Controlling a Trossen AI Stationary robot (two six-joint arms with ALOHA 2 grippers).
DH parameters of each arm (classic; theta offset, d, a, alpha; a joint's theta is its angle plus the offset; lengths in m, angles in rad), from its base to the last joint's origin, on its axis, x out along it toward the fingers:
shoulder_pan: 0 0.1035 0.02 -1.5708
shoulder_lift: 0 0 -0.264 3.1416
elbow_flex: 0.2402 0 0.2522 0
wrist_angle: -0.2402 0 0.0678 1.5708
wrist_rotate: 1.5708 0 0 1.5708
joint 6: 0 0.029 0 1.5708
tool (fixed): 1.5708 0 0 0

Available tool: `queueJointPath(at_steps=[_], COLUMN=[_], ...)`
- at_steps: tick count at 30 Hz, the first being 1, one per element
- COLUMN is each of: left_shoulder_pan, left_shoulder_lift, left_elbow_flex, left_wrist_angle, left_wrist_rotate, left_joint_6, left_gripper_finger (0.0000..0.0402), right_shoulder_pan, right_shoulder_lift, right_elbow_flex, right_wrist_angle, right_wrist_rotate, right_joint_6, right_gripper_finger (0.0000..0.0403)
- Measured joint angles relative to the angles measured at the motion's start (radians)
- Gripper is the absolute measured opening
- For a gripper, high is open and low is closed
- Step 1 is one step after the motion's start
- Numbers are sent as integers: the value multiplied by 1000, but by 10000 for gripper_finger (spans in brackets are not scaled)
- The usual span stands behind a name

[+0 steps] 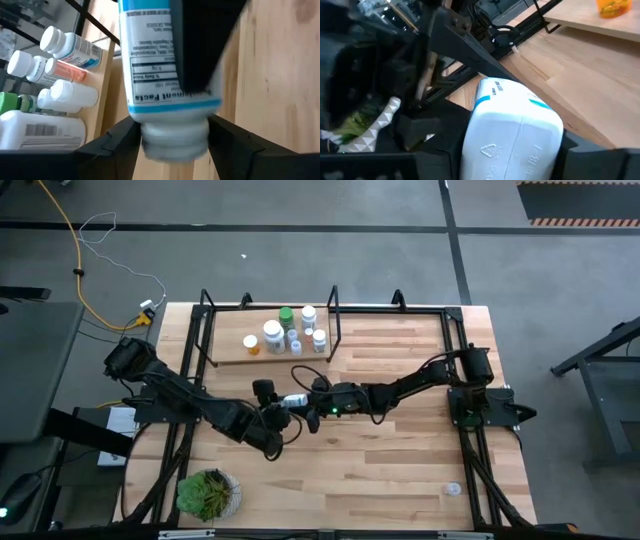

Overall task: Pick and place medicine bottles onto shelf by color
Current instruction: Put the medium white pill bottle on the shelf

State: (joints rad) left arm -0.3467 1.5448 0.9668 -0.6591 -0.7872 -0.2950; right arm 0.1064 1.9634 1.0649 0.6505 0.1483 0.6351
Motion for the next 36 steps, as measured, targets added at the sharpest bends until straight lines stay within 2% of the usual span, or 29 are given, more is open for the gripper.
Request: queueJointPath(at_steps=[5,8,10,13,16,19,22,24,27,29,33,36], left_shoulder_pan=[-3,-19,-42,-101,-162,-209,-221,-201,-138,-80,44,115], left_shoulder_lift=[-13,-37,-69,-145,-223,-297,-345,-369,-371,-370,-358,-343], left_elbow_flex=[104,122,106,32,-77,-197,-325,-411,-520,-581,-671,-707], left_wrist_angle=[-241,-326,-334,-300,-205,11,333,578,992,1253,1666,1835], left_wrist_rotate=[67,77,31,-108,-216,-283,-267,-188,9,133,304,362], left_joint_6=[-70,-141,-214,-354,-475,-504,-369,-215,24,132,221,219], left_gripper_finger=[218,220,221,221,221,221,221,221,221,221,221,221], right_shoulder_pan=[-16,-23,-19,1,20,25,22,22,23,25,25,25], right_shoulder_lift=[-34,-68,-80,-85,-85,-114,-167,-200,-227,-232,-226,-218], right_elbow_flex=[0,0,0,-3,-63,-143,-214,-250,-267,-266,-234,-217], right_wrist_angle=[-98,-193,-248,-294,-231,-81,110,217,327,393,459,530], right_wrist_rotate=[16,39,56,60,64,56,24,14,9,6,-8,-8], right_joint_6=[-59,-126,-192,-239,-250,-256,-288,-325,-383,-420,-482,-534], right_gripper_finger=[163,158,155,156,160,159,159,159,159,159,159,159])
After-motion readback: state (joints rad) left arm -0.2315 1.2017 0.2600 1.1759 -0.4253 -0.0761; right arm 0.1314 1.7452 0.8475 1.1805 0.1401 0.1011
